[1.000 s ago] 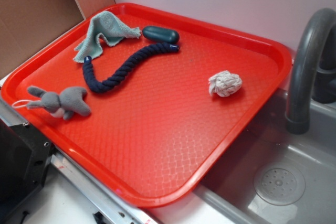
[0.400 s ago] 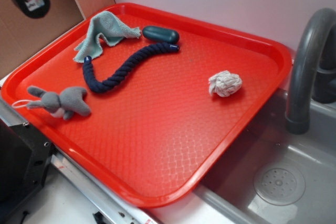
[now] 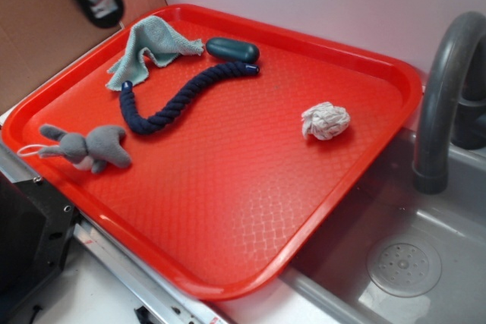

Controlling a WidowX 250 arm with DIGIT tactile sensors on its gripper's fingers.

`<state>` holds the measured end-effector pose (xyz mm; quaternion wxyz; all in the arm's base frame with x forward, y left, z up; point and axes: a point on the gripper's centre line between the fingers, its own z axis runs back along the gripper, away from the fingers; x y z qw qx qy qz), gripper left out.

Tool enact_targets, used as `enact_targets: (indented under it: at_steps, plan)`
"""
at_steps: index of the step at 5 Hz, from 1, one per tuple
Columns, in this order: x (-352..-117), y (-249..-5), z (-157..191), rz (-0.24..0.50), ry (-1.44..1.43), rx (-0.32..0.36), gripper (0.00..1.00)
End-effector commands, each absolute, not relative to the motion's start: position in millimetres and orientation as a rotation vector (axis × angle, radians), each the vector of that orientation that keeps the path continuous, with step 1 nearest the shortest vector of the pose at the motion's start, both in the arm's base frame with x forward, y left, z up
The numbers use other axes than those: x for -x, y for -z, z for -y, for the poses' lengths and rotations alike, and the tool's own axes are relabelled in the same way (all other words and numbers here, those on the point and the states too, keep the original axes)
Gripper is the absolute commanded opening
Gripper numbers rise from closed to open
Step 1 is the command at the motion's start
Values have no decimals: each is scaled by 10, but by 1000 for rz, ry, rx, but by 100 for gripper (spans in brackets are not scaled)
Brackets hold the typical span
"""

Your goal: Grab the white paper.

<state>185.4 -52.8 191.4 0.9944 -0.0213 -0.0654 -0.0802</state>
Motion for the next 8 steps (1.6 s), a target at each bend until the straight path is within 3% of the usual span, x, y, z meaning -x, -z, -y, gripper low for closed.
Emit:
enact_targets:
  at_steps: [1, 3, 5, 6, 7, 8]
  plan:
    - [-2298, -1701, 1051, 173, 365, 42, 100]
    - [-2655, -1208, 1328, 119, 484, 14, 100]
    - [-2997, -623, 1447, 4, 562, 0, 100]
    - [-2965, -345, 1572, -60, 659, 58, 100]
    - [-2890, -225, 1639, -88, 686, 41, 100]
    - [-2894, -206, 1635, -85, 674, 41, 91]
